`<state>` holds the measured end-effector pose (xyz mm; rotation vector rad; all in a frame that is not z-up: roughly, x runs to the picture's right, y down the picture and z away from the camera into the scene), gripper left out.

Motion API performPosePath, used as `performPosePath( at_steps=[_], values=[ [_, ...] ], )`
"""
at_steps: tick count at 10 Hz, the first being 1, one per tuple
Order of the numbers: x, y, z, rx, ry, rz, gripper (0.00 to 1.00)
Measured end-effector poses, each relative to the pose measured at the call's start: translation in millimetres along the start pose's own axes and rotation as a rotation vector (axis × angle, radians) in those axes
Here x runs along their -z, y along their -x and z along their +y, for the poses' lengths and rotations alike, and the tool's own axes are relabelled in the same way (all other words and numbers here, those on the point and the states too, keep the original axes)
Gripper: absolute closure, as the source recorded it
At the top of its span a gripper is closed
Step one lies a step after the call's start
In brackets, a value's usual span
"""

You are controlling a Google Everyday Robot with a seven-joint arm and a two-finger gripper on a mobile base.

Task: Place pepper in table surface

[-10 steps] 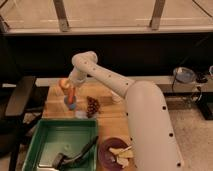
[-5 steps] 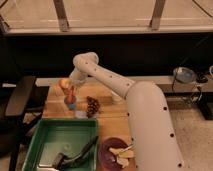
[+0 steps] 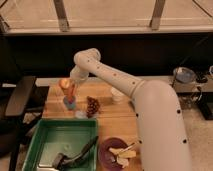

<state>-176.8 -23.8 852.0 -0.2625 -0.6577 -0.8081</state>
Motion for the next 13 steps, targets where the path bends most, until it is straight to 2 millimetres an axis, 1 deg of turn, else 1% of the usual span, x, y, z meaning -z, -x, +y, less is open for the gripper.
performPosePath(
  at_steps=[3, 4, 5, 6, 7, 8, 10, 12, 13],
  values=[
    [48.7, -2.4, -0.1, -0.047, -0.049, 0.017, 1.00],
    [66.6, -6.4, 6.5, -0.076, -0.066, 0.025, 1.00],
    [88.6, -11.0, 16.9, -0.114, -0.083, 0.038, 1.00],
    [100.3, -12.1, 23.9, -0.141, -0.090, 0.045, 1.00],
    [112.8, -12.5, 36.0, -0.178, -0.094, 0.052, 1.00],
    [124.7, -12.7, 54.9, -0.234, -0.090, 0.060, 1.00],
    [139.2, -7.8, 89.4, -0.326, -0.078, 0.074, 1.00],
    [148.3, 0.3, 129.6, -0.444, -0.058, 0.092, 1.00],
    [147.6, 2.1, 145.4, -0.489, -0.050, 0.095, 1.00]
  ],
)
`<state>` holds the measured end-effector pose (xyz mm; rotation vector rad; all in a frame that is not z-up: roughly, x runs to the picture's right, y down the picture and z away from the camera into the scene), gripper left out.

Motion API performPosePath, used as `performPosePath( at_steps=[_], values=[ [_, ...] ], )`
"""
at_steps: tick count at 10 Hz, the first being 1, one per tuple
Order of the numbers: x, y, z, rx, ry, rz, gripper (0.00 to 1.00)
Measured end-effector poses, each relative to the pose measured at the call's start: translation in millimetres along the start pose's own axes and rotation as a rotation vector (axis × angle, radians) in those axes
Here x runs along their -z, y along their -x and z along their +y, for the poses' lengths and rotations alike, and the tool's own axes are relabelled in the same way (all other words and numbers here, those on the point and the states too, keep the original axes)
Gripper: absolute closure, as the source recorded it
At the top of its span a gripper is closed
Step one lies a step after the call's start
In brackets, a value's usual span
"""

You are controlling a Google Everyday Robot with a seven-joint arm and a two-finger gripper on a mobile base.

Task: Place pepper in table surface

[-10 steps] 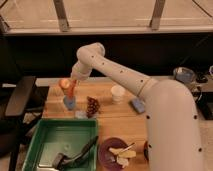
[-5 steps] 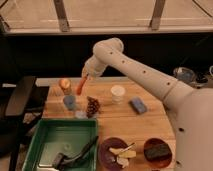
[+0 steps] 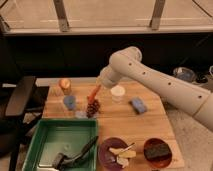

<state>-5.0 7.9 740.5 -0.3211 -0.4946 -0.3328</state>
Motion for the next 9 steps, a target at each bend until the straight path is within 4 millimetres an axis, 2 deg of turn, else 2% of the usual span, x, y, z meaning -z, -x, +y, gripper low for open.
performPosePath(
  at_steps=[3, 8, 9],
  values=[
    [-4.5, -26.7, 40.5, -0.154, -0.005, -0.008, 1.00],
    [-34.1, -64.9, 117.1, -0.401, 0.009, -0.030, 1.00],
    [-35.6, -67.9, 124.7, -0.431, -0.001, -0.039, 1.00]
  ],
)
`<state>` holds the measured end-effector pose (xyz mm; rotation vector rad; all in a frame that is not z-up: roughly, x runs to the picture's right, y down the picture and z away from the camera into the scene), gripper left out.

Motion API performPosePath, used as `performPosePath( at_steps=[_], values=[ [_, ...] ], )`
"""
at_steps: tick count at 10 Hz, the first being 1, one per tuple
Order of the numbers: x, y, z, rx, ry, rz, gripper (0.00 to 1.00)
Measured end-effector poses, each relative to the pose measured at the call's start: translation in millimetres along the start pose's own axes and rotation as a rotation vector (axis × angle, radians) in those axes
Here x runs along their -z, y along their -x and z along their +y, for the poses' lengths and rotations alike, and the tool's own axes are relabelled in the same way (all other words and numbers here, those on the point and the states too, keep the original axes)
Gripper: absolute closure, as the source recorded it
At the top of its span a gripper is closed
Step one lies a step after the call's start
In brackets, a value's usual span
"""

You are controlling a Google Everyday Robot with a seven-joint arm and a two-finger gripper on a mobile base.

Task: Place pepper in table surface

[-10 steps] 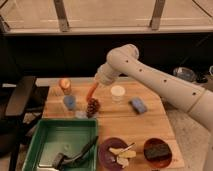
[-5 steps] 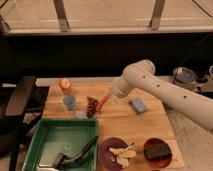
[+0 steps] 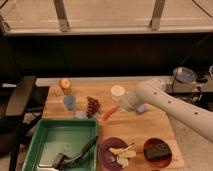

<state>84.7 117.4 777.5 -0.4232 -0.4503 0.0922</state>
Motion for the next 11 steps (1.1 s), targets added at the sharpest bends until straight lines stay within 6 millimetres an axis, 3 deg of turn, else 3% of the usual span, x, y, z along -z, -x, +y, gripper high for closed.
performPosePath(
  at_steps=[2, 7, 9, 11],
  values=[
    [0.9, -5.6, 3.8, -0.029, -0.029, -0.019, 0.95],
    [-26.3, -15.2, 11.4, -0.069, -0.049, -0.073, 0.43],
    [-38.4, -19.5, 15.3, -0.087, -0.053, -0.086, 0.36],
    [-44.9, -24.5, 18.3, -0.106, -0.061, -0.096, 0.36]
  ],
)
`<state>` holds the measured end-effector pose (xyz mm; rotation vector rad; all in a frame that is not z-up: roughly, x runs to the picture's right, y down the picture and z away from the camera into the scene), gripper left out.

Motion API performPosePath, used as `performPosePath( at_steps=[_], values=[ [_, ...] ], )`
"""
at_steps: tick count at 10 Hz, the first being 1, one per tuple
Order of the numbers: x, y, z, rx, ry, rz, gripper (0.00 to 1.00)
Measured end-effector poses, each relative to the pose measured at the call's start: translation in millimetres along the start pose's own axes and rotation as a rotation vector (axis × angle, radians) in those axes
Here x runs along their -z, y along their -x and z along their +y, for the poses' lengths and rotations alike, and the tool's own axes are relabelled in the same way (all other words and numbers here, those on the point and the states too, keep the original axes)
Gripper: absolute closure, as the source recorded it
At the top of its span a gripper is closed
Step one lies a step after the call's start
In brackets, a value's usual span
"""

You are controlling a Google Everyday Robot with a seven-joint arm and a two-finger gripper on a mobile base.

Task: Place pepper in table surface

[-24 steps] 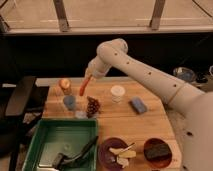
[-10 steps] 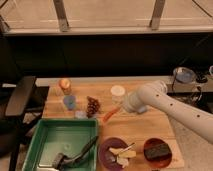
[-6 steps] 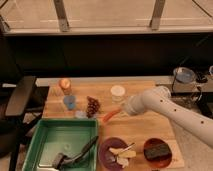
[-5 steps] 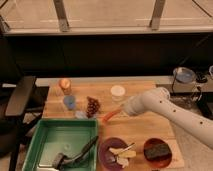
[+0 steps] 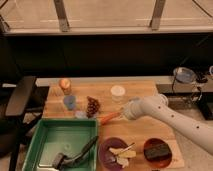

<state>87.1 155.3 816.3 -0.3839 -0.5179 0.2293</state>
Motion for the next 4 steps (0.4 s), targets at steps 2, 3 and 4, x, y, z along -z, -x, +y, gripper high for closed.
performPosePath(
  at_steps=[2, 3, 4],
  values=[
    [-5.4, -5.8, 0.0, -0.021, -0.014, -0.009, 0.36],
    [-5.7, -5.7, -0.2, -0.022, -0.015, -0.010, 0.36],
    [-6.4, -5.0, -0.2, -0.020, -0.014, -0.010, 0.36]
  ],
)
